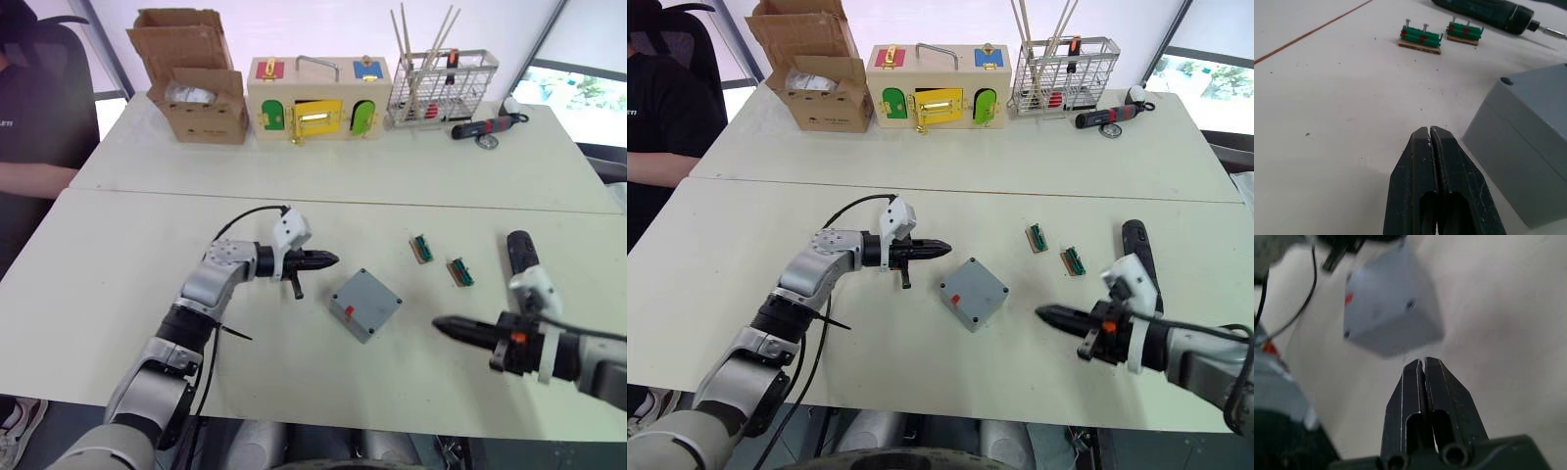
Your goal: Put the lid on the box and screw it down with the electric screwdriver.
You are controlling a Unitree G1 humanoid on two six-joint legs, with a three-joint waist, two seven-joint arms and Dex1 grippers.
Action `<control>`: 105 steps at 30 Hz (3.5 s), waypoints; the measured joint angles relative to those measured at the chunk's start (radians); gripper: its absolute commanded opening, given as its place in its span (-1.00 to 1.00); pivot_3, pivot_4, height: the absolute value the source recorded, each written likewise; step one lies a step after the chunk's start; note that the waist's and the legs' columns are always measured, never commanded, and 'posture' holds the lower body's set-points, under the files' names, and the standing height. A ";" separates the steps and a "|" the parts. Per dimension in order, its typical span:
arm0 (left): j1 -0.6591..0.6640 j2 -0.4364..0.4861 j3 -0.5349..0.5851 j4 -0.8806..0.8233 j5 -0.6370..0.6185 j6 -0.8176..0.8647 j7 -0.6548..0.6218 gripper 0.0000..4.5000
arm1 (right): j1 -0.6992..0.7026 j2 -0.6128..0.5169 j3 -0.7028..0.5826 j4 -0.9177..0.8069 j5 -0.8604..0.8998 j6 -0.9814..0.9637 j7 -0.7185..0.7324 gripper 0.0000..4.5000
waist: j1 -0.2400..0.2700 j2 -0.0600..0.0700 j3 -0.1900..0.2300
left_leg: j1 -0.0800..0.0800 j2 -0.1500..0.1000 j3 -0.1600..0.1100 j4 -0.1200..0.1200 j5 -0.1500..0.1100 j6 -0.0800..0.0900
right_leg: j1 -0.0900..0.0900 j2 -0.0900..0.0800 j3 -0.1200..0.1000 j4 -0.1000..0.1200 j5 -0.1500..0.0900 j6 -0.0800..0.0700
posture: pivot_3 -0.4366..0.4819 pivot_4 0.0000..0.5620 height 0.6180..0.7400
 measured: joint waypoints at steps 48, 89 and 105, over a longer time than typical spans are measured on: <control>0.142 0.098 -0.047 -0.216 0.039 0.116 -0.075 -1.00 | -0.457 0.224 0.429 0.309 -0.513 -0.180 0.121 -0.99 | -0.003 -0.001 0.002 | -0.001 0.000 0.000 0.000 0.001 -0.001 | -0.003 0.000 0.000 0.002 0.000 0.000 | -0.05 -0.47 1.00; 0.155 0.283 0.177 -0.691 -0.306 0.411 -0.049 -1.00 | -0.336 0.189 0.023 0.188 -0.457 -0.022 0.045 0.28 | -0.003 0.000 0.002 | -0.010 0.000 0.001 0.001 0.005 -0.008 | -0.012 0.000 0.001 0.005 0.000 0.000 | -0.05 -0.47 1.00; 0.148 0.310 0.005 -0.742 -0.214 0.288 -0.075 -1.00 | -0.295 0.363 -0.092 0.139 -0.427 0.087 -0.240 0.99 | -0.003 0.001 0.002 | -0.009 0.000 0.001 0.000 0.005 -0.009 | -0.012 0.001 0.001 0.005 0.001 -0.001 | -0.05 -0.47 1.00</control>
